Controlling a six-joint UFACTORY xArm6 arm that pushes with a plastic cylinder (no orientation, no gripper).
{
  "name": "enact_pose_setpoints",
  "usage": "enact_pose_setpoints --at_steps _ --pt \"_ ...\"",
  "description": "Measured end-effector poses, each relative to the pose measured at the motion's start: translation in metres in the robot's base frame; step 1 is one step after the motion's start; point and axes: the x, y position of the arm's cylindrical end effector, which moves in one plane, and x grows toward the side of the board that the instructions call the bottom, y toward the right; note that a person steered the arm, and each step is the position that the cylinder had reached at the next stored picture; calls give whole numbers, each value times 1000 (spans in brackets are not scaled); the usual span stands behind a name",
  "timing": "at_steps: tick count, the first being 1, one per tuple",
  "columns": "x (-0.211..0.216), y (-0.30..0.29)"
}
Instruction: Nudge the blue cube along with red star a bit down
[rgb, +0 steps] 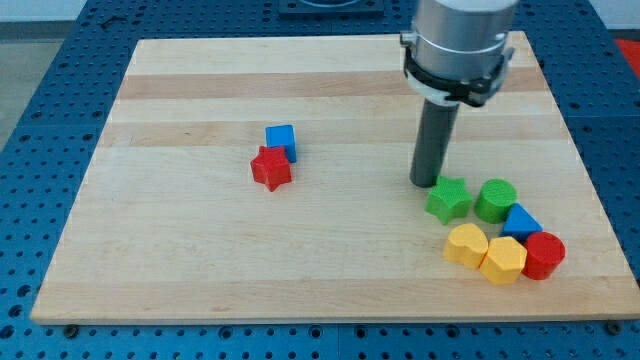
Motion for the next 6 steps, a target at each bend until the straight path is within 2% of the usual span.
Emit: enact_pose_setpoints --at_steps 2,3,4,5,6 --pt "13 8" --pt "-24 -22" --pt "-77 -65" --pt "-93 -132" --pt "-90 -192"
